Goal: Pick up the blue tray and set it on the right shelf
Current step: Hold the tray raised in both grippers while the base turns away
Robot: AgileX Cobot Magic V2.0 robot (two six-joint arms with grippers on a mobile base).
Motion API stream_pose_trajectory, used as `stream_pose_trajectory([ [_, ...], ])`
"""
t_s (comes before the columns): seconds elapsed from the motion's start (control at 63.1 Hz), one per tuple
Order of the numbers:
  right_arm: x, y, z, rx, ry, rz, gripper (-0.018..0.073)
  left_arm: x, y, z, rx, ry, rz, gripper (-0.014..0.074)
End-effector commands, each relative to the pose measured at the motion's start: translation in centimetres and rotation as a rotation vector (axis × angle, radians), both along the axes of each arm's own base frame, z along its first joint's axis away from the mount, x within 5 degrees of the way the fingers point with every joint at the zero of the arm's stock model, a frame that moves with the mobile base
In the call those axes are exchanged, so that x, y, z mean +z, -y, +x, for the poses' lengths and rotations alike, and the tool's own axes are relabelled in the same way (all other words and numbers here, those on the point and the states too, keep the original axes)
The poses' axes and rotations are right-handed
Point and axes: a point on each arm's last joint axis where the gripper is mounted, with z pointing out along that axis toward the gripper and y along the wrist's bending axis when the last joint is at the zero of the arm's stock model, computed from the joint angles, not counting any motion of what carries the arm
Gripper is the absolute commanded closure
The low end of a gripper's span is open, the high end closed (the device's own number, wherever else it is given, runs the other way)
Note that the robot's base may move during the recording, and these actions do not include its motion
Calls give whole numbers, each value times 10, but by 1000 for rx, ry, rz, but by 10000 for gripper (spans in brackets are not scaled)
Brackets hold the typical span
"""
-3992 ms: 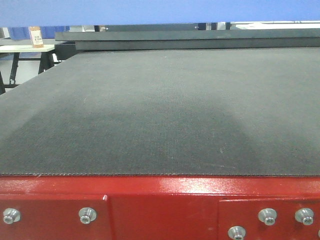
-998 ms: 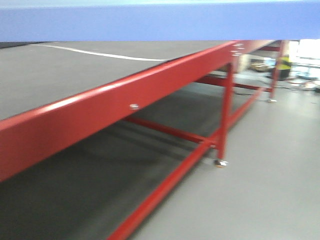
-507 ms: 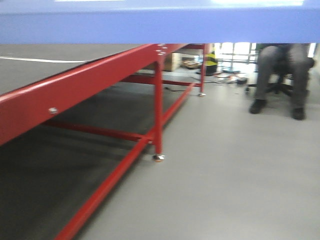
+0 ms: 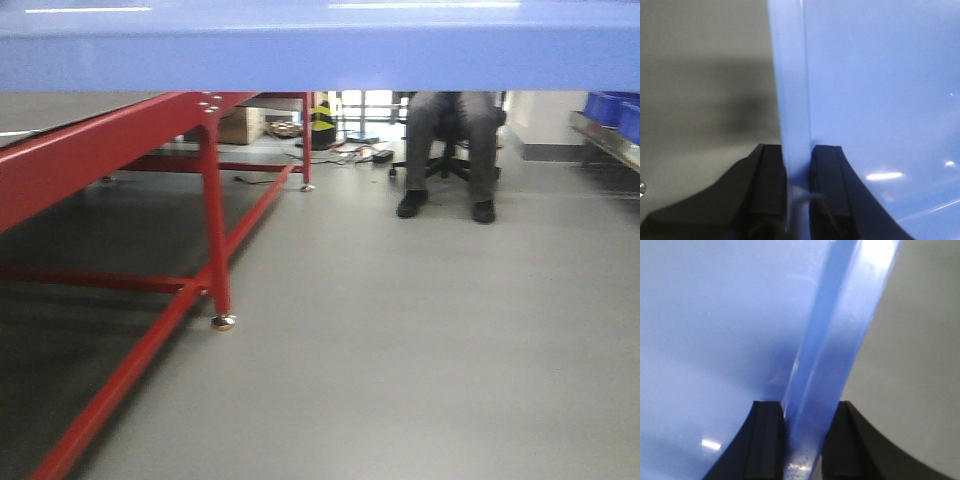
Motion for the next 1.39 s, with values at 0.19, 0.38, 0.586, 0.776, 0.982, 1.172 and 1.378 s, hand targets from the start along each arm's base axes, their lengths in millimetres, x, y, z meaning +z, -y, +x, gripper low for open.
stream_pose_trajectory([
  [0.19,14,6,-2,34,93,-35,536,11,-4,-15,-41,-17,4,645],
  [0.38,14,6,-2,34,93,-35,536,11,-4,-15,-41,-17,4,645],
  [0.586,14,7,-2,33,93,-36,536,11,-4,-15,-41,-17,4,645],
  [0.776,14,7,-2,33,93,-36,536,11,-4,-15,-41,-17,4,645],
  [0.982,14,7,-2,33,92,-36,536,11,-4,-15,-42,-18,3,645],
  [1.172,15,6,-2,34,94,-35,536,11,-4,-15,-42,-18,3,645],
  [1.378,15,6,-2,34,94,-35,536,11,-4,-15,-42,-18,3,645],
])
